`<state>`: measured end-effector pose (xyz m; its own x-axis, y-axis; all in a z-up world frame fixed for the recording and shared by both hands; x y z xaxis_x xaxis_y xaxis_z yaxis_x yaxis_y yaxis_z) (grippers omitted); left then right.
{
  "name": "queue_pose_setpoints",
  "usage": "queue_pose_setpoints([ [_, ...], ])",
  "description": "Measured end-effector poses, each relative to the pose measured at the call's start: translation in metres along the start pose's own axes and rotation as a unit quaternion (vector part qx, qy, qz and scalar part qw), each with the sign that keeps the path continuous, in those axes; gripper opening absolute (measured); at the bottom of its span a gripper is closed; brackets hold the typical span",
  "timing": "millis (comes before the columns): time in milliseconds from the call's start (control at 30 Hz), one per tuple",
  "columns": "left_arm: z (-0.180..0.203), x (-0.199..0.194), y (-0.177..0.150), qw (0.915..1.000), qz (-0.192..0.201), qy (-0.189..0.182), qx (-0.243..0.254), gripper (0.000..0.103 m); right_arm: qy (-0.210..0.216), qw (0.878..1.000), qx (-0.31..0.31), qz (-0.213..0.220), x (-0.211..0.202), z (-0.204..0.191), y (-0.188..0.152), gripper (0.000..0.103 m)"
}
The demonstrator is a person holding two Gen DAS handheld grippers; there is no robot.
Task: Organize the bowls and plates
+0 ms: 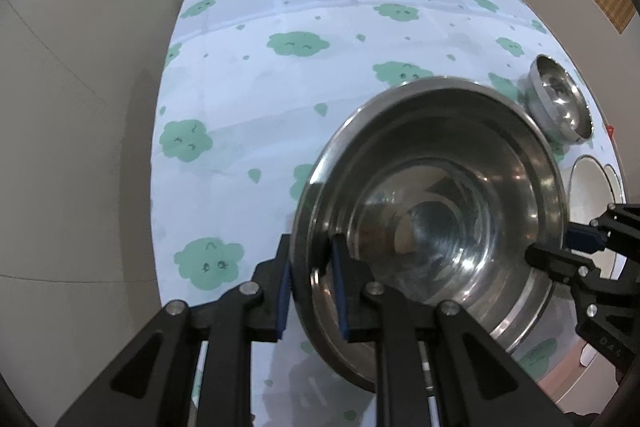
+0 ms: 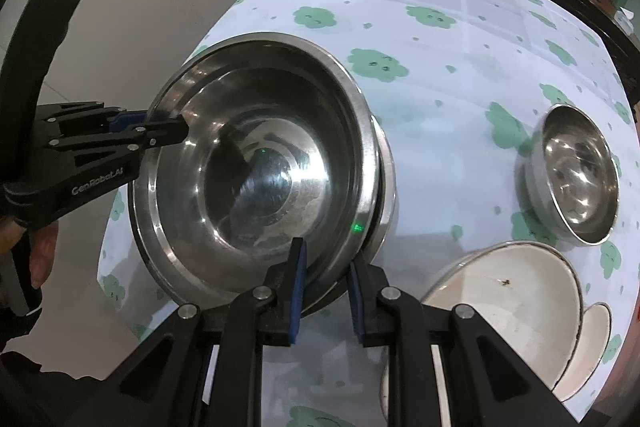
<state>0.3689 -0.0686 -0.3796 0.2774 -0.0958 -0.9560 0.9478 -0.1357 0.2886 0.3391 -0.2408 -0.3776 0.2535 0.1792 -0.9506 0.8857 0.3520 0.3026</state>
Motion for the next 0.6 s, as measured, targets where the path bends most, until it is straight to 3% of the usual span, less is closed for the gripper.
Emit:
queue_pose_setpoints([
  [267, -0.0006, 0.0059, -0.0039, 0.9999, -0.009, 0.005, -0.003, 0.018, 0.008, 1.0, -0.002, 0.002, 0.0005, -0.004, -0.0011, 0.022],
  [500, 0.0068, 0.0002, -0.0034, 1.0, -0.001, -0.002, 0.008, 0.033, 0.011, 1.0, 0.01, 0.006, -0.0013, -0.0002, -0.0025, 0.028],
  [600, 0.0074, -0.0009, -0.0028, 1.0, -0.001, -0.001, 0.008, 0.034, 0.008, 1.0, 0.013, 0.005, -0.0022, 0.0015, -0.0042, 0.028],
])
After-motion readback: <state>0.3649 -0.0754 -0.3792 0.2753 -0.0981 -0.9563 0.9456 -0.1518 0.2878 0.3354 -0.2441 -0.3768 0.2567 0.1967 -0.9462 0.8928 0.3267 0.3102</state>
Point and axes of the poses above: each gripper's, at about its wrist camera, not at the fingertips, and x roughly the way its jaws point, z to its right, y to its top, the point moved 2 cm from there along x, roughly the way its jaws point, and after that the axes turned 5 degrees about -y, right-handed, at the moved point
